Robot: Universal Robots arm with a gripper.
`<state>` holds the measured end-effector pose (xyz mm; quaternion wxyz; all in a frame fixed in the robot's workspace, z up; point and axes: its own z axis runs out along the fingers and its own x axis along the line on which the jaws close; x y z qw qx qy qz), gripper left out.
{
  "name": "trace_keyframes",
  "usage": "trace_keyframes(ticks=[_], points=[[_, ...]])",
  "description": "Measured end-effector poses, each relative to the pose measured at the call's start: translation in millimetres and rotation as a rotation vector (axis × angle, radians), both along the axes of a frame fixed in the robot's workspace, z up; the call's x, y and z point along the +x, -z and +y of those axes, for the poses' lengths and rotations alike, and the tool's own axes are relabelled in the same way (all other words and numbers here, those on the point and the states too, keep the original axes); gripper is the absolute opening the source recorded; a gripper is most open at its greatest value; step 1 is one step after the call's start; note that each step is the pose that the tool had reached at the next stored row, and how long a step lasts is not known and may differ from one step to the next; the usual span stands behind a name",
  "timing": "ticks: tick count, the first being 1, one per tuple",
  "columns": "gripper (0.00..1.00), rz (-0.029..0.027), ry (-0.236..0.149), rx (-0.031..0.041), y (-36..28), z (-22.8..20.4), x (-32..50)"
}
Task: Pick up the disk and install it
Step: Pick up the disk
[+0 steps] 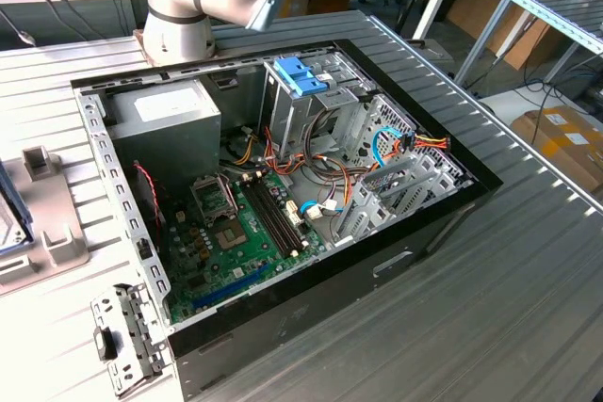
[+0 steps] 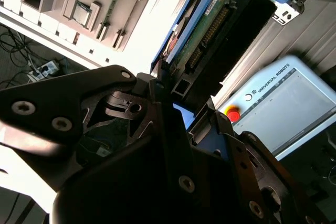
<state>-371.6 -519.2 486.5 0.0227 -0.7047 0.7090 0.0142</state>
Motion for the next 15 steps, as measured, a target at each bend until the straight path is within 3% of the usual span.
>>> trace_keyframes(ticks=[5,8,15], points=[[0.37,0.0000,0.000,0.0000,0.1,-0.2,3.5],[0.37,0.0000,0.000,0.0000,1.0,-1.1,23.8],[0.37,0.0000,0.000,0.0000,1.3,-1.3,32.7]])
